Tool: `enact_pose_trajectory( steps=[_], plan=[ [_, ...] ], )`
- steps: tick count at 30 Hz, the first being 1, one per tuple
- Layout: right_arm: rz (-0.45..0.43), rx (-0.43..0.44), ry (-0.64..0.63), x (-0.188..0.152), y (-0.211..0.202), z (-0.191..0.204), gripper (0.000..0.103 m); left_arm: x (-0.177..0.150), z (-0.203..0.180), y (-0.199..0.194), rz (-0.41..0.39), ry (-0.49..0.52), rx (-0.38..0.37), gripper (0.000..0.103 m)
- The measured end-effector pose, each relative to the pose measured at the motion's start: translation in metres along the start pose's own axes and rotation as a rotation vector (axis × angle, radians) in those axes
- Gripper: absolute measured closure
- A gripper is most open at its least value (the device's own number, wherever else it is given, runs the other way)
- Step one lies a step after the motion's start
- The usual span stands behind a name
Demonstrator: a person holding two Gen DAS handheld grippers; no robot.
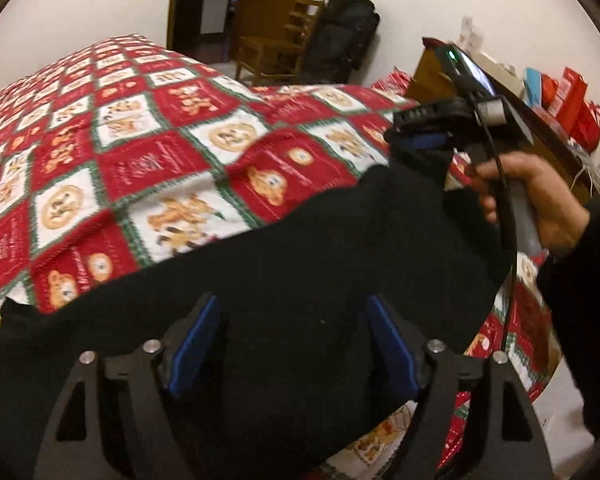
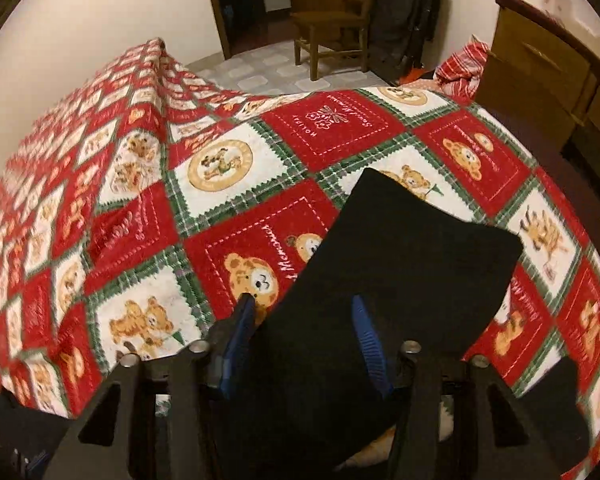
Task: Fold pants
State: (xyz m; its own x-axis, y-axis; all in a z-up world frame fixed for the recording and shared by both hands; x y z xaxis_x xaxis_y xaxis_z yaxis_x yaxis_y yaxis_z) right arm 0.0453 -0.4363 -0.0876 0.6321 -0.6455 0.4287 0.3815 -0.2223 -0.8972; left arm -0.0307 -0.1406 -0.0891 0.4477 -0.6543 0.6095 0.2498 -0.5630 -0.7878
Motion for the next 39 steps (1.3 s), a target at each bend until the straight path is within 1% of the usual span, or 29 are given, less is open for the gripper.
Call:
enact_pose_trajectory(
  steps=[1, 2, 3, 5, 7, 11, 13, 14, 15, 16, 17, 19, 20, 23, 25, 28, 30, 32, 34, 35, 36, 37, 38, 39],
  plan=[
    [-0.003, -0.005, -0.007, 0.001, -0.001, -0.002, 0.087, -0.002, -0.002, 0.003, 0.012, 0.001, -0.005, 0.023],
    [0.013, 0.030, 0.010, 0.002, 0.000, -0.004, 0.095, -0.004, -0.003, 0.005, 0.023, 0.001, -0.006, 0.023],
    [0.029, 0.058, 0.037, 0.003, 0.001, -0.007, 0.098, -0.005, -0.003, 0.006, 0.026, 0.000, -0.004, 0.023],
    [0.047, 0.124, 0.100, 0.001, -0.004, -0.019, 0.099, -0.006, -0.005, 0.005, 0.020, 0.001, -0.001, 0.023],
    [0.021, 0.210, 0.149, 0.000, -0.019, -0.029, 0.099, -0.005, -0.004, 0.001, 0.014, -0.003, -0.009, 0.023],
    [-0.096, 0.368, 0.235, -0.007, -0.075, -0.063, 0.099, -0.002, -0.001, -0.002, -0.007, -0.006, -0.031, 0.023],
    [-0.145, 0.417, 0.285, -0.015, -0.098, -0.083, 0.099, 0.000, -0.001, -0.005, -0.014, -0.005, -0.037, 0.023],
    [-0.175, 0.447, 0.323, -0.023, -0.111, -0.100, 0.099, 0.001, 0.000, -0.005, -0.017, -0.004, -0.043, 0.023],
    [-0.190, 0.462, 0.347, -0.028, -0.118, -0.108, 0.099, 0.003, 0.000, -0.006, -0.021, -0.003, -0.048, 0.023],
    [-0.209, 0.474, 0.387, -0.038, -0.127, -0.125, 0.099, 0.004, -0.001, -0.007, -0.027, 0.000, -0.052, 0.023],
    [-0.217, 0.471, 0.408, -0.045, -0.129, -0.132, 0.099, 0.005, -0.001, -0.008, -0.031, 0.003, -0.053, 0.023],
    [-0.233, 0.441, 0.453, -0.066, -0.133, -0.157, 0.099, 0.008, -0.001, -0.011, -0.041, 0.016, -0.053, 0.023],
    [-0.234, 0.432, 0.472, -0.077, -0.133, -0.167, 0.101, 0.010, -0.001, -0.012, -0.046, 0.024, -0.052, 0.023],
    [-0.208, 0.417, 0.524, -0.099, -0.127, -0.191, 0.101, 0.015, 0.000, -0.013, -0.052, 0.042, -0.040, 0.023],
    [-0.193, 0.400, 0.552, -0.108, -0.119, -0.201, 0.101, 0.018, 0.000, -0.012, -0.054, 0.040, -0.039, 0.023],
    [-0.207, 0.340, 0.585, -0.116, -0.120, -0.218, 0.101, 0.021, -0.003, -0.010, -0.053, 0.055, -0.033, 0.023],
    [-0.234, 0.340, 0.623, -0.116, -0.126, -0.229, 0.100, 0.020, -0.006, -0.008, -0.045, 0.073, -0.019, 0.023],
    [-0.280, 0.370, 0.643, -0.113, -0.141, -0.238, 0.100, 0.019, -0.010, -0.006, -0.035, 0.084, -0.023, 0.023],
    [-0.302, 0.362, 0.656, -0.108, -0.150, -0.243, 0.095, 0.018, -0.013, -0.004, -0.031, 0.100, -0.020, 0.023],
    [-0.308, 0.350, 0.654, -0.106, -0.153, -0.245, 0.079, 0.017, -0.016, -0.004, -0.029, 0.115, -0.011, 0.023],
    [-0.314, 0.329, 0.640, -0.102, -0.154, -0.245, 0.052, 0.017, -0.018, -0.003, -0.027, 0.130, -0.003, 0.023],
    [-0.327, 0.307, 0.625, -0.101, -0.154, -0.245, 0.041, 0.017, -0.021, -0.003, -0.026, 0.143, 0.002, 0.023],
    [-0.348, 0.285, 0.604, -0.099, -0.157, -0.243, 0.035, 0.017, -0.024, -0.002, -0.025, 0.157, 0.007, 0.023],
    [-0.354, 0.281, 0.580, -0.095, -0.157, -0.240, 0.035, 0.017, -0.026, -0.002, -0.023, 0.168, 0.011, 0.023]
  ],
)
Point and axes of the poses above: each gripper's, at about its wrist camera, not at the fingertips, and y roughly the way its jaws point, z to its left, x to its top, the point moved 7 cm from there along y, roughly the way its jaws point, and after that the axes turned 15 degrees about y, right-handed, at the moved point
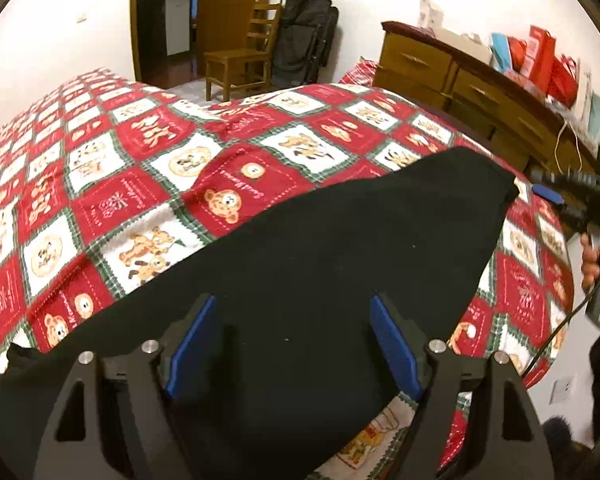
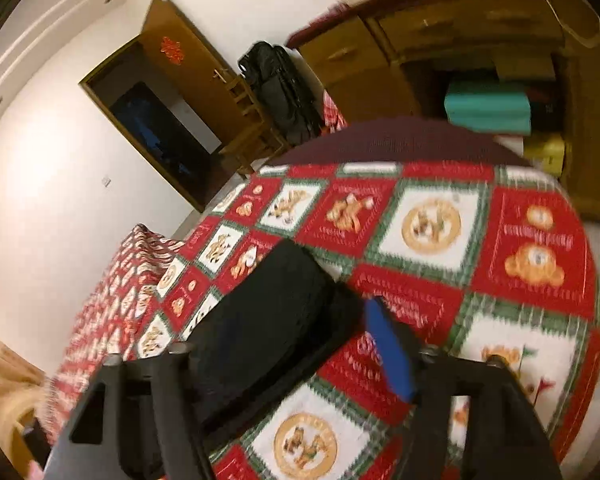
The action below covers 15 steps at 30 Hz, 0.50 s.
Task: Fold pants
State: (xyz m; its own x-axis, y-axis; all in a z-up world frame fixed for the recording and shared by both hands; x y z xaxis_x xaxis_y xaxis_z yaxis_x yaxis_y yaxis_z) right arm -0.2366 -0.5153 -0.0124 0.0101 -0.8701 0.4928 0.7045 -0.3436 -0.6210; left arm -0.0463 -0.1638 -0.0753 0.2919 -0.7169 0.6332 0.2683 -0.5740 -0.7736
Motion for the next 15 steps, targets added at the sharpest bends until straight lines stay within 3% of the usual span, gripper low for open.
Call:
enact_pose_trajectory(
  steps=[2, 5, 7, 8, 9, 10, 15],
  plan=[
    [0.008, -0.022, -0.044, 0.004, 0.004, 0.006, 0.035, -0.001, -0.004, -0.001, 0.001, 0.015, 0.008, 0.023],
    [0.033, -0.123, -0.126, 0.008, 0.026, 0.009, 0.037, -0.004, -0.009, 0.002, 0.008, 0.015, 0.009, 0.023],
    [0.090, -0.164, -0.135, 0.004, 0.042, 0.004, 0.047, -0.007, -0.011, 0.006, 0.020, 0.008, 0.006, 0.023],
    [0.112, -0.175, -0.145, 0.000, 0.050, 0.004, 0.058, -0.008, -0.013, 0.008, 0.026, 0.007, 0.002, 0.023],
    [0.117, -0.197, -0.169, -0.003, 0.056, 0.003, 0.080, -0.009, -0.015, 0.009, 0.030, 0.009, -0.003, 0.023],
    [0.113, -0.214, -0.194, -0.005, 0.058, 0.004, 0.092, -0.011, -0.018, 0.011, 0.033, 0.015, -0.006, 0.023],
    [0.066, -0.209, -0.232, -0.003, 0.047, 0.009, 0.095, -0.012, -0.023, 0.012, 0.026, 0.033, 0.002, 0.023]
  ],
)
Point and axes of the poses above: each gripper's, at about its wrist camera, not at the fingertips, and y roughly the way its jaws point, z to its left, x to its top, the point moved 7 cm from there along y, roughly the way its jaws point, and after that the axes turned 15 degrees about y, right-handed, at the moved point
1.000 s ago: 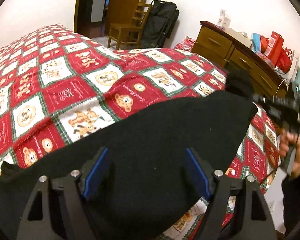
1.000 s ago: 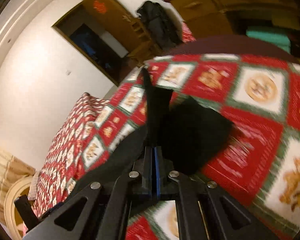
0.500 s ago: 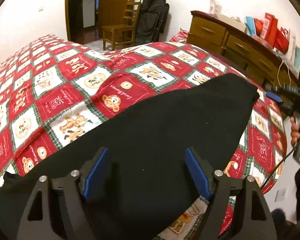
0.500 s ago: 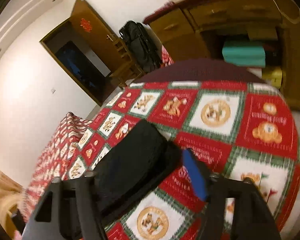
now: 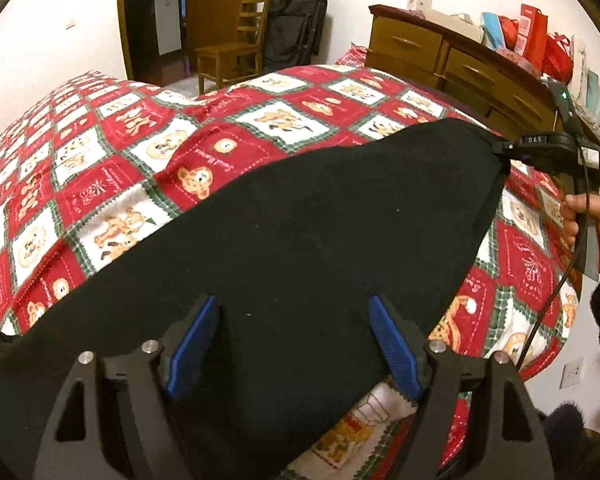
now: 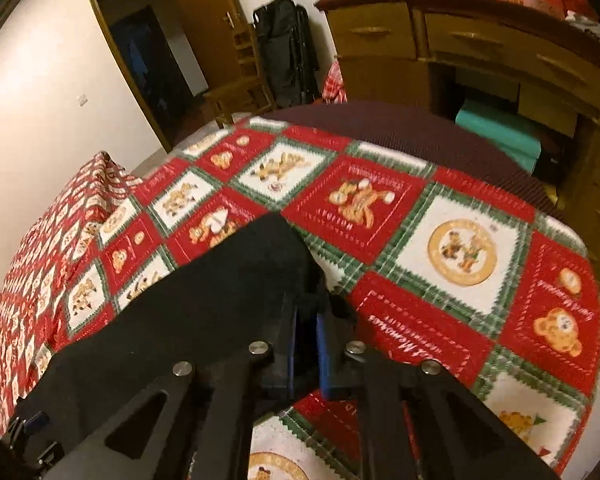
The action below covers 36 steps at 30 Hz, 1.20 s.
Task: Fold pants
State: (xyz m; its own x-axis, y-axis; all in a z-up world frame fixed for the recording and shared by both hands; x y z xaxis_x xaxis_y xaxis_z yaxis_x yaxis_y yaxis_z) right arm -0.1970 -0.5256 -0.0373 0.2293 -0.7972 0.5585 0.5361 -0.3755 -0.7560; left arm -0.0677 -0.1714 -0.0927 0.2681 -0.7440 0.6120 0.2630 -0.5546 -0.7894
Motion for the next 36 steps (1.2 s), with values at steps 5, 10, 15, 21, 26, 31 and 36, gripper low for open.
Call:
enact_pose_trajectory(
  steps=[5, 10, 15, 21, 26, 31, 36],
  plan=[
    [-0.017, -0.019, -0.008, 0.001, -0.023, -0.012, 0.095, 0.000, 0.000, 0.001, 0.008, -0.019, -0.049, 0.023],
    [0.058, 0.004, 0.029, -0.010, 0.004, -0.030, 0.094, -0.001, -0.005, -0.009, -0.010, -0.006, -0.141, 0.023],
    [-0.016, 0.048, 0.070, 0.015, -0.013, -0.027, 0.083, 0.003, 0.008, -0.019, -0.038, 0.018, -0.085, 0.023],
    [-0.226, 0.002, -0.099, 0.023, -0.057, 0.023, 0.049, 0.005, 0.027, -0.008, -0.035, -0.055, -0.055, 0.023],
    [-0.005, 0.091, -0.331, -0.037, -0.011, 0.095, 0.084, 0.004, 0.003, 0.007, -0.020, -0.002, -0.064, 0.022],
    [0.121, 0.032, -0.305, -0.058, 0.051, 0.103, 0.084, 0.000, -0.003, 0.003, -0.030, -0.026, -0.103, 0.022],
    [0.103, 0.034, -0.231, -0.040, 0.068, 0.103, 0.085, -0.008, -0.017, -0.002, -0.038, 0.042, -0.082, 0.022]
  ],
)
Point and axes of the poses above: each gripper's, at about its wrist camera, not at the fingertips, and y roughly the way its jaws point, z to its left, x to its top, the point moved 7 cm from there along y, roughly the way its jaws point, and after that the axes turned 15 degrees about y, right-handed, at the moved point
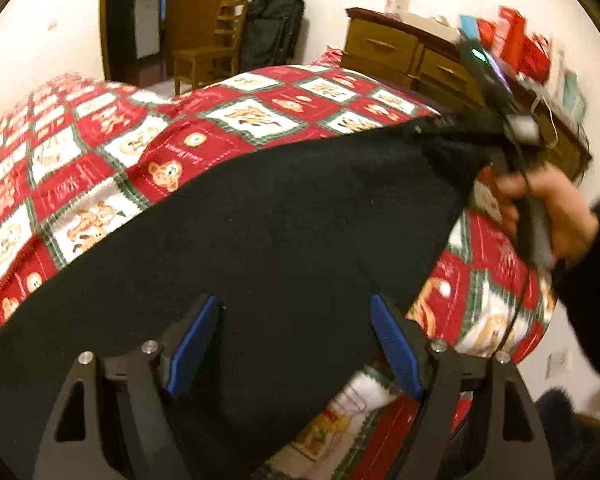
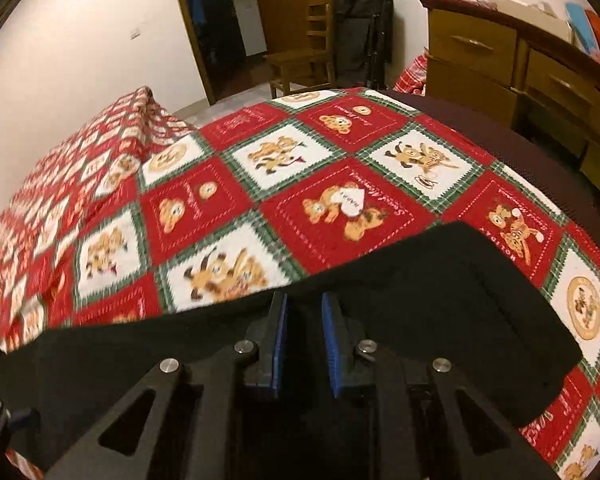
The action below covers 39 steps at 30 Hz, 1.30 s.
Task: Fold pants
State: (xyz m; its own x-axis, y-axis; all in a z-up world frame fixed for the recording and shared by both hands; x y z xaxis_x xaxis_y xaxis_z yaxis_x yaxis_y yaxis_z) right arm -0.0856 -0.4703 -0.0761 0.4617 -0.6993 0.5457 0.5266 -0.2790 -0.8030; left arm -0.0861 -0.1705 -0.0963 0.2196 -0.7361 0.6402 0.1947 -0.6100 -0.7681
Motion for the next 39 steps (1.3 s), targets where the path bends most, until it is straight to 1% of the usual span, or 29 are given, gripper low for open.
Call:
enact_pose_trajectory(
  steps=[3, 5, 6, 8, 10, 12, 14, 16, 18, 19, 21, 22, 23, 24, 25, 26, 27, 28, 29, 31, 33, 35, 36, 38, 39],
  plan=[
    [-0.004, 0.028, 0.035, 0.006, 0.002, -0.001, 0.085, -0.005, 0.000, 0.001, 0.010, 0.006, -0.005, 0.022],
    [-0.037, 0.016, 0.051, 0.006, -0.013, -0.004, 0.084, -0.006, -0.001, 0.000, 0.015, 0.012, -0.008, 0.022],
    [-0.062, 0.052, 0.042, 0.004, -0.026, 0.001, 0.084, -0.006, -0.004, -0.002, 0.020, 0.037, -0.008, 0.022],
    [-0.056, 0.152, -0.021, -0.011, -0.052, 0.021, 0.084, -0.007, -0.007, -0.009, 0.017, 0.083, -0.006, 0.022],
    [-0.030, 0.206, -0.076, -0.032, -0.067, 0.038, 0.084, -0.009, -0.005, -0.021, -0.010, 0.103, 0.003, 0.022],
    [0.006, 0.228, -0.146, -0.056, -0.073, 0.052, 0.084, -0.014, 0.003, -0.032, -0.020, 0.105, 0.019, 0.022],
    [0.049, 0.216, -0.181, -0.078, -0.068, 0.055, 0.084, -0.020, 0.019, -0.041, -0.021, 0.081, 0.056, 0.022],
    [0.101, 0.181, -0.186, -0.095, -0.056, 0.046, 0.083, -0.032, 0.046, -0.053, -0.021, 0.019, 0.091, 0.022],
    [0.095, 0.184, -0.176, -0.100, -0.057, 0.037, 0.083, -0.046, 0.072, -0.064, -0.016, -0.044, 0.138, 0.022],
    [0.114, 0.164, -0.191, -0.101, -0.058, 0.034, 0.083, -0.058, 0.092, -0.075, -0.012, -0.094, 0.181, 0.022],
    [0.135, 0.086, -0.243, -0.102, -0.060, 0.034, 0.084, -0.080, 0.122, -0.090, -0.005, -0.174, 0.249, 0.022],
    [0.128, 0.032, -0.274, -0.102, -0.062, 0.036, 0.084, -0.096, 0.143, -0.101, 0.003, -0.228, 0.295, 0.022],
    [0.102, 0.006, -0.320, -0.100, -0.066, 0.047, 0.083, -0.107, 0.156, -0.107, 0.012, -0.266, 0.330, 0.022],
    [0.085, 0.045, -0.361, -0.101, -0.073, 0.062, 0.083, -0.122, 0.172, -0.115, 0.026, -0.315, 0.375, 0.022],
    [0.073, 0.120, -0.396, -0.103, -0.080, 0.084, 0.083, -0.139, 0.189, -0.125, 0.035, -0.371, 0.419, 0.022],
    [0.070, 0.222, -0.418, -0.107, -0.087, 0.114, 0.082, -0.152, 0.202, -0.131, 0.039, -0.417, 0.447, 0.022],
    [0.080, 0.308, -0.427, -0.111, -0.092, 0.138, 0.072, -0.165, 0.214, -0.137, 0.044, -0.468, 0.480, 0.022],
    [0.111, 0.434, -0.436, -0.119, -0.095, 0.174, 0.064, -0.181, 0.227, -0.147, 0.048, -0.532, 0.523, 0.022],
    [0.139, 0.515, -0.445, -0.126, -0.095, 0.201, 0.051, -0.190, 0.233, -0.152, 0.050, -0.568, 0.550, 0.022],
    [0.195, 0.641, -0.471, -0.142, -0.091, 0.255, 0.050, -0.213, 0.246, -0.166, 0.056, -0.646, 0.635, 0.022],
    [0.230, 0.701, -0.542, -0.164, -0.079, 0.313, 0.050, -0.230, 0.253, -0.171, 0.080, -0.695, 0.696, 0.022],
    [0.259, 0.724, -0.610, -0.185, -0.064, 0.356, 0.050, -0.249, 0.259, -0.171, 0.117, -0.735, 0.734, 0.022],
    [0.275, 0.727, -0.633, -0.196, -0.057, 0.372, 0.054, -0.253, 0.261, -0.171, 0.115, -0.742, 0.744, 0.022],
    [0.325, 0.722, -0.686, -0.220, -0.039, 0.400, 0.062, -0.253, 0.259, -0.170, 0.113, -0.718, 0.762, 0.022],
    [0.337, 0.699, -0.714, -0.230, -0.030, 0.410, 0.062, -0.253, 0.258, -0.166, 0.131, -0.692, 0.774, 0.021]
  ],
)
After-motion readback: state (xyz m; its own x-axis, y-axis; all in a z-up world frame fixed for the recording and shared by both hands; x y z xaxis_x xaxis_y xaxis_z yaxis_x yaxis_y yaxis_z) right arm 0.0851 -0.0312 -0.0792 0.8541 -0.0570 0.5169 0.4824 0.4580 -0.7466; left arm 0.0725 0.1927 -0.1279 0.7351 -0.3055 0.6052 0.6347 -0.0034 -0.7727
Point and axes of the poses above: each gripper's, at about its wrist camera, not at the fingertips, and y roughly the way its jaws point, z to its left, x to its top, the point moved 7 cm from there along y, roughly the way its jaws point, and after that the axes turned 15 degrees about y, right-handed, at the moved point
